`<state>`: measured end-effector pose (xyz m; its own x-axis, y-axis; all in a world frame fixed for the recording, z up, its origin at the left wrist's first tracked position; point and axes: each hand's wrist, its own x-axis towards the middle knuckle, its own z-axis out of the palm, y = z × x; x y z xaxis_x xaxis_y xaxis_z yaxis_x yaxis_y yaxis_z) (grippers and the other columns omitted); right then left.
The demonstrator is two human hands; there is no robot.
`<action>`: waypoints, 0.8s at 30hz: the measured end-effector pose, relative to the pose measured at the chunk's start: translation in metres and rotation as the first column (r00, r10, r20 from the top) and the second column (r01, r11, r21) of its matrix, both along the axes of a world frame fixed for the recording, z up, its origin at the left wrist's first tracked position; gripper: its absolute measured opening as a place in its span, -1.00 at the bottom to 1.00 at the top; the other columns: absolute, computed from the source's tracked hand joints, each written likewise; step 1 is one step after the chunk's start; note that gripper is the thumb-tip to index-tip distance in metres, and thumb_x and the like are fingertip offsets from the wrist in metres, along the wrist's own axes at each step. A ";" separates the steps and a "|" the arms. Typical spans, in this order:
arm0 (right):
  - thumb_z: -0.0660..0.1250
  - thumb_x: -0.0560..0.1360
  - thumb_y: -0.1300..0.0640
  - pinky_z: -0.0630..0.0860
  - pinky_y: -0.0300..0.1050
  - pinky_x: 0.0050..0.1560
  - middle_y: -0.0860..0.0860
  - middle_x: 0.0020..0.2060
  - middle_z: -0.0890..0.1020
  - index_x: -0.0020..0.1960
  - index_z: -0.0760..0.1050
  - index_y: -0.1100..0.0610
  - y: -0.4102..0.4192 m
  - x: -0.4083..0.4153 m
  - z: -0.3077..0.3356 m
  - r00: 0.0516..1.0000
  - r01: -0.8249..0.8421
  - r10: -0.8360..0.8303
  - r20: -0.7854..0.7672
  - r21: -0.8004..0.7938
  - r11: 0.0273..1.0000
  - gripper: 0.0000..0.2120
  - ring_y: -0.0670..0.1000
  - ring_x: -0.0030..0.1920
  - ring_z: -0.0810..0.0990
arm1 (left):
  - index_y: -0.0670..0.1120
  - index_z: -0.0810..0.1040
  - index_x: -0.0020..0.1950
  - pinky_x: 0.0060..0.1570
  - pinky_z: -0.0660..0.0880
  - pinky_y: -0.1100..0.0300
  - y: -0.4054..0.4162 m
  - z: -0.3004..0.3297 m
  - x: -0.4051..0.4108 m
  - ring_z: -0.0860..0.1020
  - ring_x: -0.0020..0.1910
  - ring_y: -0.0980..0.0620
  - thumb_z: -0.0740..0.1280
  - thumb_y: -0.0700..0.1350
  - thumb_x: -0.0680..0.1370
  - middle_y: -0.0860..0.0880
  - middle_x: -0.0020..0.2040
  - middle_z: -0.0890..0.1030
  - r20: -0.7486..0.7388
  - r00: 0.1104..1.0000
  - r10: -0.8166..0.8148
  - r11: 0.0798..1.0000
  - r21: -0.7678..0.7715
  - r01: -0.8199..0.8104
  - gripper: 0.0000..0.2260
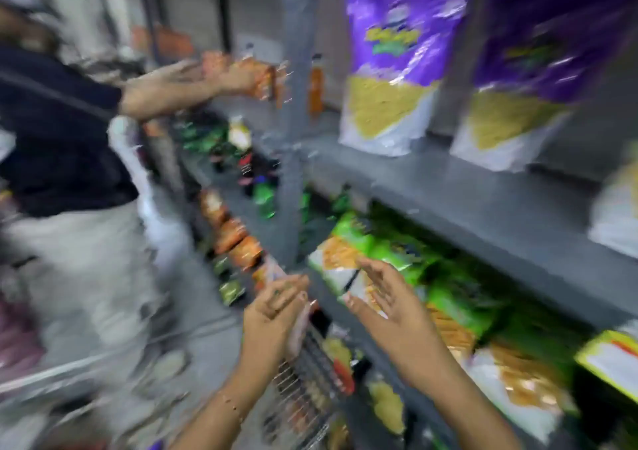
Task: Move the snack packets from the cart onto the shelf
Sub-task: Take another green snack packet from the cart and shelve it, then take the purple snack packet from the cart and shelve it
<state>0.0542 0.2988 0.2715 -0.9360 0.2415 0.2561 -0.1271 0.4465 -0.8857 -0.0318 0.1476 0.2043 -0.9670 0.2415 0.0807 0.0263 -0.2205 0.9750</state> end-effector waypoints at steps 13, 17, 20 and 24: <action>0.41 0.44 0.29 0.64 0.13 -0.03 0.14 0.29 0.51 0.35 0.36 0.01 -0.135 -0.111 -0.325 0.401 -0.636 0.308 0.863 0.021 0.771 -0.45 0.16 0.16 0.59 | -0.15 0.54 -0.19 -0.10 0.37 0.13 -0.246 -0.258 0.037 0.60 -0.28 0.12 0.11 -0.10 0.64 -0.16 -0.27 0.58 0.576 0.571 0.586 0.714 -0.700 -0.027 -0.69; 0.33 0.44 0.34 0.66 0.05 -0.16 0.12 0.23 0.55 0.35 0.31 -0.09 -0.172 -0.137 -0.363 0.315 -0.727 0.307 0.898 0.021 0.686 -0.42 0.08 -0.06 0.64 | -0.11 0.49 -0.08 -0.32 0.33 0.22 -0.263 -0.322 0.043 0.50 -0.35 -0.02 -0.07 0.16 0.62 -0.10 -0.19 0.52 0.917 0.188 0.351 0.936 -0.348 -0.053 -0.53; 0.36 0.44 0.34 0.58 0.03 0.07 0.13 0.38 0.44 0.38 0.23 -0.17 -0.194 -0.153 -0.387 0.266 -0.792 0.323 0.908 0.015 0.610 -0.33 0.15 0.15 0.58 | -0.08 0.53 -0.07 -0.39 0.45 0.26 -0.259 -0.366 0.044 0.54 -0.43 -0.02 -0.06 0.19 0.61 -0.11 -0.22 0.57 0.963 0.089 0.253 0.966 -0.246 -0.080 -0.52; 0.40 0.44 0.24 0.43 0.18 0.31 0.14 0.41 0.42 0.42 0.28 -0.06 -0.214 -0.166 -0.423 0.202 -0.884 0.366 0.908 0.008 0.467 -0.38 0.21 0.33 0.47 | -0.07 0.60 -0.06 -0.43 0.58 0.16 -0.250 -0.403 0.040 0.61 -0.42 -0.07 0.06 0.33 0.51 -0.14 -0.24 0.65 0.994 -0.002 0.113 0.990 -0.113 -0.088 -0.47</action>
